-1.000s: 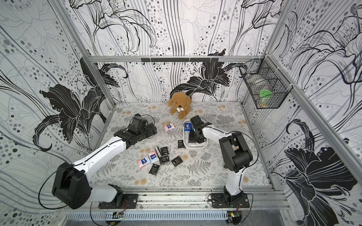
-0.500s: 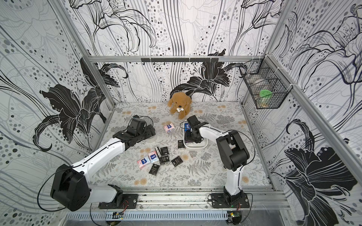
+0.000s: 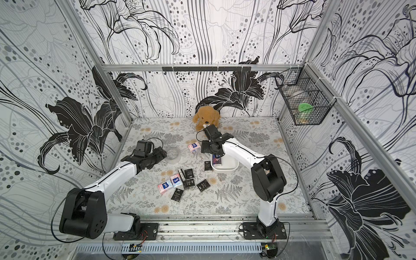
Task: Put the pocket tissues into the storage box
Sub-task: Pick up the pocket tissues from the center of the board.
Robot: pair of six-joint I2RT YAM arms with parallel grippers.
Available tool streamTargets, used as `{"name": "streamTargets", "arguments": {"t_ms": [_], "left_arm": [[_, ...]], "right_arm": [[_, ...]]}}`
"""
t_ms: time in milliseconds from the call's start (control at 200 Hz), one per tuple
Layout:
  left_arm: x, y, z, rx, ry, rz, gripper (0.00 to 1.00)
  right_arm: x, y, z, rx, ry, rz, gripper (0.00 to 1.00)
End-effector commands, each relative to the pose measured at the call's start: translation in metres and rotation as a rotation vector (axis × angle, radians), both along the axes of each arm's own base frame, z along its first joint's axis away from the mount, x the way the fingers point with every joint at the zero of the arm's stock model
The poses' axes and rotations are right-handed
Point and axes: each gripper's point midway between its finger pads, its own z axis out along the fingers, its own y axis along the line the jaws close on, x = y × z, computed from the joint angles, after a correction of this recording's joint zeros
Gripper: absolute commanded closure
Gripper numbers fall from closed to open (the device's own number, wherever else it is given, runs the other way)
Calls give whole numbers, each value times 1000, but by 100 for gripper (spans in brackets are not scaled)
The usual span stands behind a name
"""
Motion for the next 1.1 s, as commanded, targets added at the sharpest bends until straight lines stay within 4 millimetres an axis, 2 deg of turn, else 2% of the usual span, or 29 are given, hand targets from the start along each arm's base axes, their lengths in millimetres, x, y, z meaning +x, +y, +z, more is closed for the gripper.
{"name": "streamTargets", "arguments": {"t_ms": [0,30,70,235,380,556,736,866,1096], "left_arm": [[4,0,10,-40,-64,-18,17],[2,1,10,-41,-63,-18,17],[0,1,10,-43,-63,-22,17],[-11,-5,7,-80,-55,-42,17],[-19,-12,4,-128,-54,-51,17],[-24,-14,8,-143,-62,-62,17],[-24,-14,14,-131,-72,-70,17],[-25,-14,17,-130,-74,-74,17],[-26,-13,18,-127,-75,-74,17]], "right_arm": [[14,32,-4,38,-14,-17,20],[22,43,1,53,-31,-7,21],[29,56,-1,62,-33,9,21],[63,93,-20,85,-27,45,31],[83,107,-36,85,-46,43,46],[101,119,-43,104,-94,40,46],[111,130,-65,102,-72,50,43],[110,137,-84,107,-14,52,41],[96,131,-92,108,39,46,38]]}}
